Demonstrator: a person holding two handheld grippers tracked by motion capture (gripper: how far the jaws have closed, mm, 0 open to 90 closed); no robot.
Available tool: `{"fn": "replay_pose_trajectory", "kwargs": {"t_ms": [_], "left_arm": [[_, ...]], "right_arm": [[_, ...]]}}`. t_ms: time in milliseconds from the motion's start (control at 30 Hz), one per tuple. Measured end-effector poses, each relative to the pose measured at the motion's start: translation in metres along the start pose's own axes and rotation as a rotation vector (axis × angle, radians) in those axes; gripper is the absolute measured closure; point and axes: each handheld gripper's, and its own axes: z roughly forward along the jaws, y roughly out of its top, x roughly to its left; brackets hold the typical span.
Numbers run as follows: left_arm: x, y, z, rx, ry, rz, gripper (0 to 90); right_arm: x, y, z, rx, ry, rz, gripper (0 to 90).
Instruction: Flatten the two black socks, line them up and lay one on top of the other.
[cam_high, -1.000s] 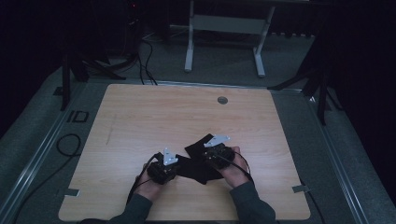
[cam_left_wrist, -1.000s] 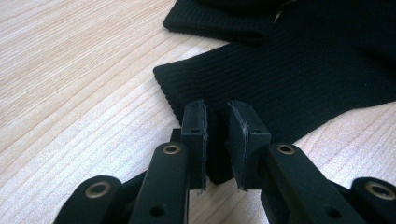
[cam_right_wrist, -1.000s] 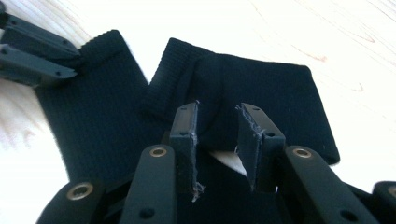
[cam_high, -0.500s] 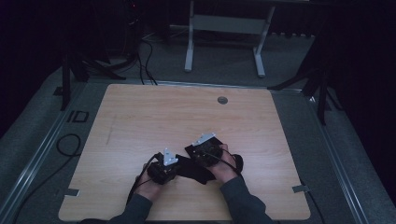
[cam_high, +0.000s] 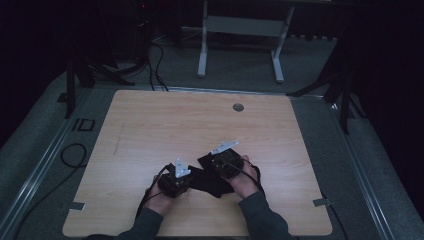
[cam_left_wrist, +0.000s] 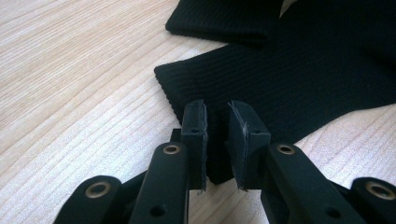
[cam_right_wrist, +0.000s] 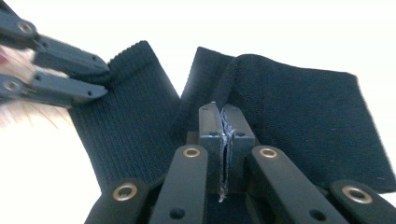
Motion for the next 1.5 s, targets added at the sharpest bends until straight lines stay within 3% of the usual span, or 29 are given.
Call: {"fn": "replay_pose_trajectory", "kwargs": {"t_ms": [233, 533, 567, 600, 633, 800, 1167, 1267, 1300, 1333, 1400, 1500], "left_arm": [[0.0, 0.0, 0.0, 0.001, 0.0, 0.002, 77.5], [0.0, 0.0, 0.0, 0.0, 0.001, 0.001, 77.5], [0.0, 0.0, 0.0, 0.0, 0.001, 0.0, 77.5], [0.0, 0.0, 0.0, 0.0, 0.001, 0.001, 77.5], [0.0, 0.0, 0.0, -0.001, 0.001, -0.001, 77.5], [0.0, 0.0, 0.0, 0.001, 0.001, 0.001, 77.5], [0.0, 0.0, 0.0, 0.002, 0.0, 0.001, 77.5], [0.0, 0.0, 0.0, 0.0, 0.0, -0.001, 77.5], [0.0, 0.0, 0.0, 0.0, 0.0, -0.001, 77.5], [0.0, 0.0, 0.0, -0.001, -0.001, -0.002, 77.5], [0.0, 0.0, 0.0, 0.001, 0.0, 0.0, 77.5], [0.0, 0.0, 0.0, 0.0, 0.0, -0.002, 77.5]], "right_arm": [[-0.015, 0.001, -0.018, -0.044, -0.027, 0.045, 87.9], [-0.057, -0.009, -0.045, -0.089, -0.103, 0.148, 88.0], [-0.057, -0.009, -0.045, -0.089, -0.103, 0.148, 88.0], [-0.068, -0.013, -0.05, -0.095, -0.12, 0.175, 88.0], [-0.068, -0.013, -0.05, -0.095, -0.12, 0.175, 88.0], [-0.096, -0.028, -0.06, -0.096, -0.172, 0.246, 87.9], [-0.12, -0.06, -0.073, -0.066, -0.236, 0.321, 86.8], [-0.122, -0.062, -0.072, -0.057, -0.245, 0.322, 85.6], [-0.122, -0.065, -0.071, -0.008, -0.279, 0.302, 78.2], [-0.121, -0.064, -0.071, -0.005, -0.291, 0.288, 76.0], [-0.12, -0.063, -0.07, -0.008, -0.292, 0.275, 73.4], [-0.112, -0.053, -0.066, -0.032, -0.253, 0.211, 69.7]]}}
